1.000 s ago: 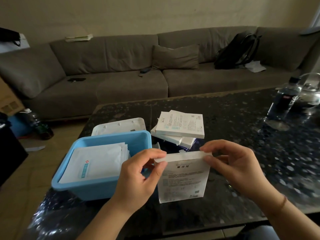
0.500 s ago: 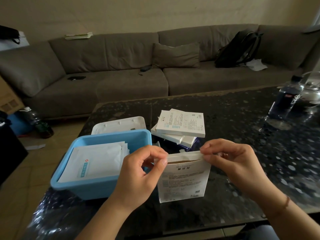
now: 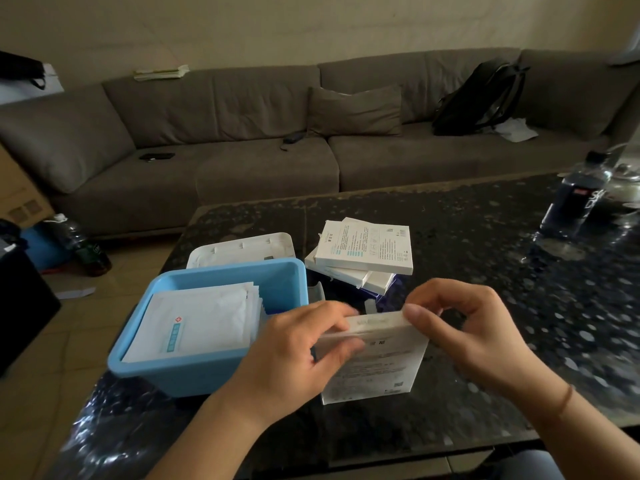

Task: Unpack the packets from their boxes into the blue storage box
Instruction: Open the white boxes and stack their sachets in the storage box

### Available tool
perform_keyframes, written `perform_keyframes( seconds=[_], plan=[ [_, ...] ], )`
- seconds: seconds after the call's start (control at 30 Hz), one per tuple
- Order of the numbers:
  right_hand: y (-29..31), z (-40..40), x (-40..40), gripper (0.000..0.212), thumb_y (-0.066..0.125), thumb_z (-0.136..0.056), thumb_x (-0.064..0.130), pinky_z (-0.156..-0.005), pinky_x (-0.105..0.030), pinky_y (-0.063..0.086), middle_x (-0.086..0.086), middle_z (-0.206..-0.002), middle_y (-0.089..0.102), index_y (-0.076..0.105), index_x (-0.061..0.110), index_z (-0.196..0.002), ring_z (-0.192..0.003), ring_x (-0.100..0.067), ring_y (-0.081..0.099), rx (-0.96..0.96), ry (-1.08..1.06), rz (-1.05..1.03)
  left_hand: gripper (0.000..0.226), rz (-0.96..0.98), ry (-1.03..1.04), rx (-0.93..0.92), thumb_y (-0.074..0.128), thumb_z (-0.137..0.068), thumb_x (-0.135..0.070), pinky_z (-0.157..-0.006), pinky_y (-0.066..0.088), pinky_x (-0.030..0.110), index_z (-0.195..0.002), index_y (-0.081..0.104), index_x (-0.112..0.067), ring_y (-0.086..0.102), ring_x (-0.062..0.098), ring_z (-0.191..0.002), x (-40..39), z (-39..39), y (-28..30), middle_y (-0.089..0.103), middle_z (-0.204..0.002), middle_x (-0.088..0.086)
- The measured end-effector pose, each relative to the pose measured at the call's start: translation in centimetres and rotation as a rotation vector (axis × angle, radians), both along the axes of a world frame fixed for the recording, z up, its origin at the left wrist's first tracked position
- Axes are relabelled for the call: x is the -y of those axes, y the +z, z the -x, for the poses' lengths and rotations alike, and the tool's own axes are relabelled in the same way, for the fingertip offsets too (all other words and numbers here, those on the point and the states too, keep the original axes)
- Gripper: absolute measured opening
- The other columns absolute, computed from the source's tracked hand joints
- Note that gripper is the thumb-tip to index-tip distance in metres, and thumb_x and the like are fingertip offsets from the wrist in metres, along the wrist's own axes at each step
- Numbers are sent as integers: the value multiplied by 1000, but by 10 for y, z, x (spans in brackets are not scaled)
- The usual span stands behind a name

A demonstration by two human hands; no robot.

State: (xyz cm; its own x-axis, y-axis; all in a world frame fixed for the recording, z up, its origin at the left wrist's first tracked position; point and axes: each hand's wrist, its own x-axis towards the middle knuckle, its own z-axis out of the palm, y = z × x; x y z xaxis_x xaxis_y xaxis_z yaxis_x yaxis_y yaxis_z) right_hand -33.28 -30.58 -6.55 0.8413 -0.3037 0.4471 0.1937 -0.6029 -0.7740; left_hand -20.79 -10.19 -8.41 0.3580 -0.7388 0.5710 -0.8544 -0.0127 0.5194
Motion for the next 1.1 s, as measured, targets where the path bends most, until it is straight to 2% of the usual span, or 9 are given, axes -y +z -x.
perform_keyframes(
  seconds=[0.13,0.2,0.27,0.43,0.53,0.67,0.77,0.9,1.1],
  plan=[
    [20,-20,-12,56,47,-85,66,-46,-20,36,0,-62,67,72,19,-67,-51,-6,56,-310,-47,104,20,5,16,25,55,-95,-42,-75,57,12,-91,53,-23,62,4,-104,7,2,-2,70,-106,-7],
    [27,-29,-15,51,55,-86,60,-44,-18,33,1,-56,63,70,19,-60,-46,-4,50,-432,-18,90,21,12,20,3,55,-96,-41,-73,58,15,-89,55,-22,62,3,-102,7,2,-4,69,-105,-7],
    [32,-34,-17,32,67,-86,45,-48,-14,39,7,-63,69,74,22,-64,-52,-2,59,-448,0,47,20,10,16,1,54,-97,-41,-72,59,18,-89,55,-22,62,3,-100,6,1,-5,68,-105,-7],
    [29,-26,-24,16,72,-84,36,-61,-22,50,10,-76,74,77,24,-75,-69,-5,69,-198,-14,-103,29,-33,58,-78,48,-95,-54,-76,59,19,-90,54,-25,62,3,-100,5,0,-2,69,-105,-10],
    [11,-12,-26,20,67,-83,45,-72,-28,56,16,-87,72,76,27,-81,-86,-6,68,78,-32,191,28,-53,56,-116,49,-95,-50,-74,58,17,-95,57,-23,62,0,-101,5,-3,-1,68,-105,-11],
    [-26,-2,-25,16,72,-86,34,-93,-45,48,7,-104,72,78,20,-83,-106,-22,63,371,-67,677,23,-62,58,-127,48,-94,-52,-69,57,13,-96,52,-30,59,-6,-104,6,-3,2,66,-108,-12],
    [-46,-2,-20,11,74,-85,31,-101,-58,39,7,-115,71,80,23,-90,-111,-30,61,431,-166,915,18,-72,73,-113,50,-93,-49,-69,56,11,-103,53,-33,59,-6,-104,8,-4,2,67,-108,-13],
    [-57,-4,-13,17,66,-86,24,-99,-61,39,5,-121,69,80,21,-97,-112,-35,59,522,-203,1107,35,-130,61,-71,50,-96,-41,-85,47,3,-129,58,-35,48,-20,-112,11,-6,2,60,-127,-19],
    [-59,-11,3,23,60,-92,20,-103,-58,36,-5,-124,67,63,13,-114,-115,-39,54,552,-172,1326,32,-181,43,-121,48,-95,-52,-80,55,14,-109,63,-28,59,1,-105,21,-8,12,63,-110,-18]
  ],
)
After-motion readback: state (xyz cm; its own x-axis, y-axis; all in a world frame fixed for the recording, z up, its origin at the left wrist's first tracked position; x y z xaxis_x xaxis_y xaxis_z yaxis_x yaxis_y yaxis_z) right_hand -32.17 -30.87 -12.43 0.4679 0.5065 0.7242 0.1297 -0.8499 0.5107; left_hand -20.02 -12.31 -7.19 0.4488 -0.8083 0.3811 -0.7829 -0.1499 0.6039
